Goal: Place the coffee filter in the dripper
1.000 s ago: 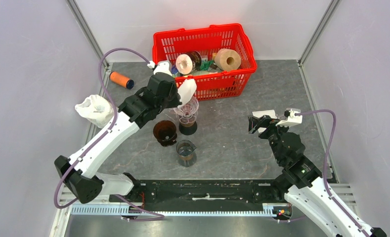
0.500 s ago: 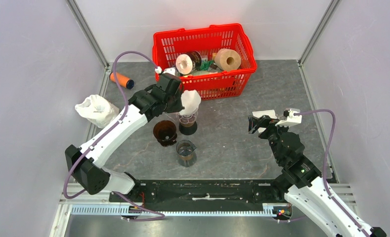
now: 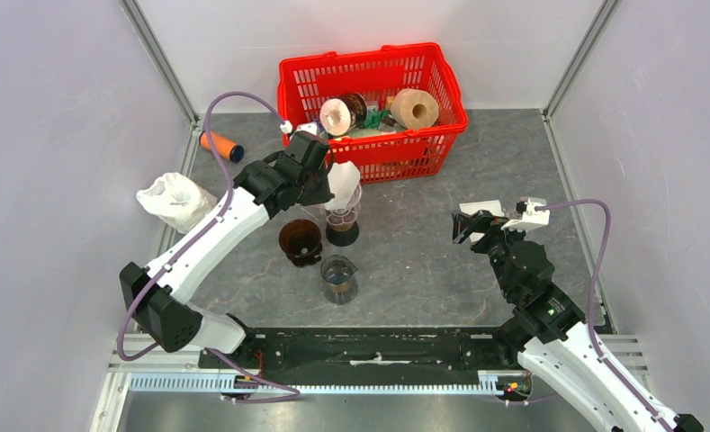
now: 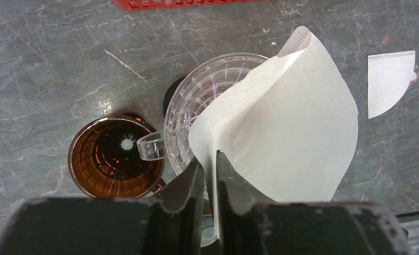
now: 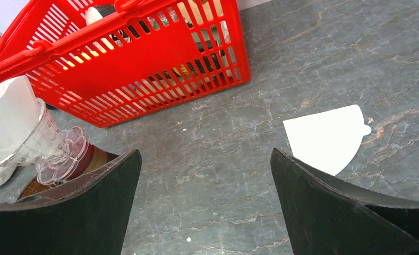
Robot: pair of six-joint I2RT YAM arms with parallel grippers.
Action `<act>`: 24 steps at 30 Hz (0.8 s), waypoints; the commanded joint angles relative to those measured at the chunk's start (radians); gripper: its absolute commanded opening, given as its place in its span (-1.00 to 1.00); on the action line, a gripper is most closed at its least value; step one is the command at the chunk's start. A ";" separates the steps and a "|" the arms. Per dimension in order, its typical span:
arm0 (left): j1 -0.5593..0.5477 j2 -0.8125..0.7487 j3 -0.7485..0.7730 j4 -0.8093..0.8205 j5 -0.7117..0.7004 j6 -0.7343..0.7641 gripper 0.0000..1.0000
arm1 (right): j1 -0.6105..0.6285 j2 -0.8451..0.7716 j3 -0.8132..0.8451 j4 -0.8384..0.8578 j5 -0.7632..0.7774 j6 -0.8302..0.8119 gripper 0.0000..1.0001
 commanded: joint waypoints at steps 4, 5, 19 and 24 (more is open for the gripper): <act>0.003 -0.011 0.055 -0.012 0.000 -0.005 -0.33 | -0.001 0.002 -0.005 0.011 0.020 -0.015 0.98; 0.003 -0.013 0.056 -0.011 -0.003 -0.004 -0.29 | -0.001 0.004 -0.005 0.011 0.020 -0.016 0.98; 0.003 -0.067 0.110 -0.010 -0.137 0.014 0.29 | -0.001 0.016 -0.001 0.005 0.016 -0.015 0.99; 0.003 -0.068 0.121 0.010 -0.088 0.029 0.30 | -0.001 0.012 -0.004 0.003 0.020 -0.016 0.99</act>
